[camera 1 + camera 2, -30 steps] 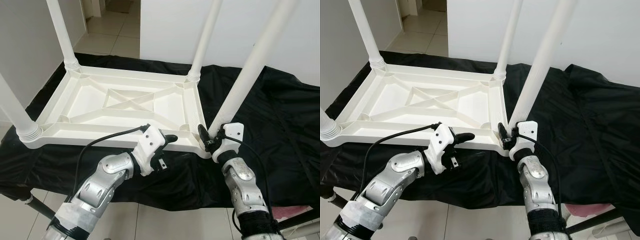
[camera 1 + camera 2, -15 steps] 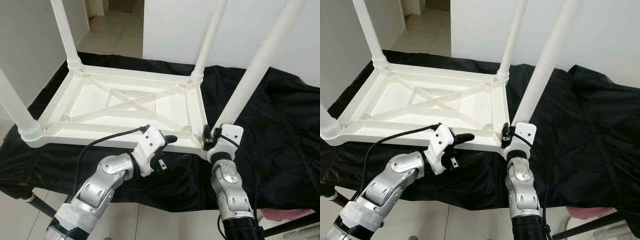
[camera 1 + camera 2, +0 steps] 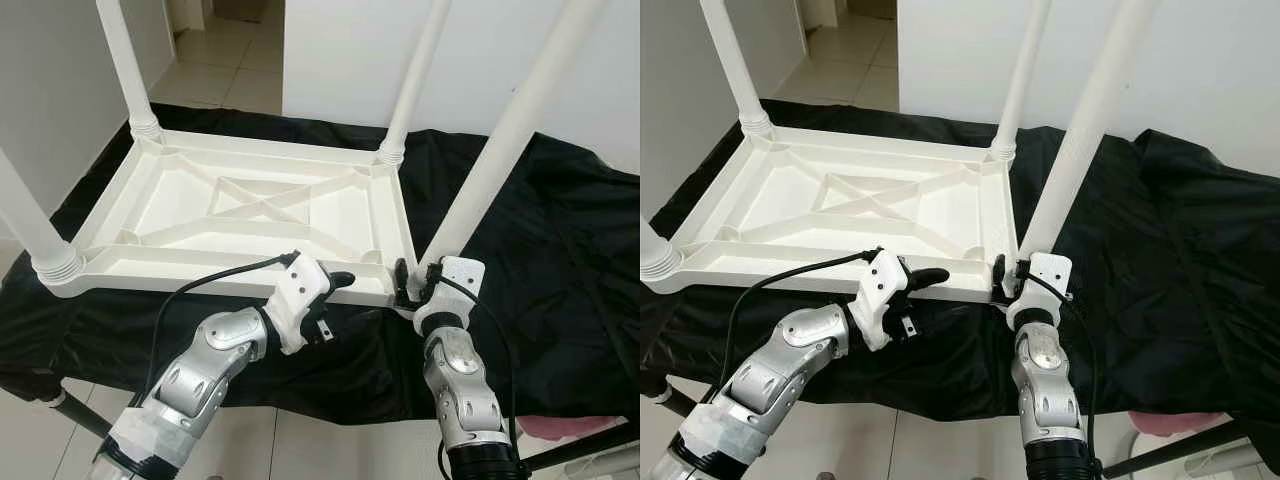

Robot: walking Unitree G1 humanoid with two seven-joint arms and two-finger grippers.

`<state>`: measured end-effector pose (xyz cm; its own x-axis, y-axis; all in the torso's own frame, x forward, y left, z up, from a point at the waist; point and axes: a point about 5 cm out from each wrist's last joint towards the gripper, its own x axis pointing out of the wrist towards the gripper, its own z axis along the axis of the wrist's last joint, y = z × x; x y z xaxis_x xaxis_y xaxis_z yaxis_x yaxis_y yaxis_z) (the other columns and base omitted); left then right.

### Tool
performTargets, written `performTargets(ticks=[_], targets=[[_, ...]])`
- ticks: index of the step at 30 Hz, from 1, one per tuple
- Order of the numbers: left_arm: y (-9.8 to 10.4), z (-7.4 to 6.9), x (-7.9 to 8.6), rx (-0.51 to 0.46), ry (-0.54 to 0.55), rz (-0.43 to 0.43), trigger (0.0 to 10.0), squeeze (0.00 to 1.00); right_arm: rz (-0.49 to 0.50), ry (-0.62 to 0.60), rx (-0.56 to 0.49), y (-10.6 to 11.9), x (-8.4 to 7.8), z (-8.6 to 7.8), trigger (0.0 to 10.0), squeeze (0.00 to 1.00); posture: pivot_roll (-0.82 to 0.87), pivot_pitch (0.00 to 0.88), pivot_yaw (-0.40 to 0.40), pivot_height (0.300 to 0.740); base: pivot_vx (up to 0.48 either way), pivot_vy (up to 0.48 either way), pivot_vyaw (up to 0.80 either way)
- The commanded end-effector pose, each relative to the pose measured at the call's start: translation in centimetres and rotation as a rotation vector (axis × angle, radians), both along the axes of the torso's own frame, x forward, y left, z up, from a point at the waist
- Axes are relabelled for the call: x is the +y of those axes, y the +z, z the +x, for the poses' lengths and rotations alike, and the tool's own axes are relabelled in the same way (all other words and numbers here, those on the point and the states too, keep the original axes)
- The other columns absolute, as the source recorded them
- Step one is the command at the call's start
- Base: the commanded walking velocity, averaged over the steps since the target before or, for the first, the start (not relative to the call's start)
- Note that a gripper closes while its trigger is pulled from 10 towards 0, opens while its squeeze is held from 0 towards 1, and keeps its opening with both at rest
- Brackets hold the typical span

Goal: Building children table

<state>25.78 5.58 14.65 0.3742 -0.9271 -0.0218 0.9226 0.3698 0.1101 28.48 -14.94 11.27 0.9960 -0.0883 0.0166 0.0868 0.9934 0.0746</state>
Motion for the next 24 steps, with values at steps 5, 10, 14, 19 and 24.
performTargets(ticks=[5, 10, 14, 19, 24], targets=[[0.1, -0.4, -0.3, -0.008, -0.058, 0.010, 10.0, 0.00, -0.014, 0.058, -0.016, 0.0, -1.0, 0.3, 10.0, 0.00, 0.01, 0.000, -0.078, 0.740, 0.000, 0.000, 0.00], [0.1, -0.5, -0.4, -0.008, -0.065, 0.013, 10.0, 0.00, -0.038, 0.145, -0.043, 0.5, -1.9, 0.7, 10.0, 0.00, 0.01, 0.000, -0.069, 0.740, 0.000, 0.000, 0.00], [0.1, -0.5, -0.4, -0.006, -0.068, 0.014, 10.0, 0.00, -0.046, 0.273, -0.070, 1.0, -2.4, 1.1, 10.0, 0.00, 0.01, 0.000, -0.062, 0.740, 0.000, 0.000, 0.00], [0.0, -0.5, -0.4, -0.001, -0.070, 0.015, 10.0, 0.00, -0.099, 0.419, -0.087, 1.1, -2.5, 1.2, 10.0, 0.00, 0.01, 0.000, -0.057, 0.740, 0.000, 0.000, 0.00], [0.1, -0.5, -0.4, -0.002, -0.068, 0.012, 10.0, 0.00, -0.129, 0.533, -0.079, 1.0, -2.6, 1.2, 10.0, 0.00, 0.00, 0.000, -0.054, 0.740, 0.000, 0.000, 0.00]])
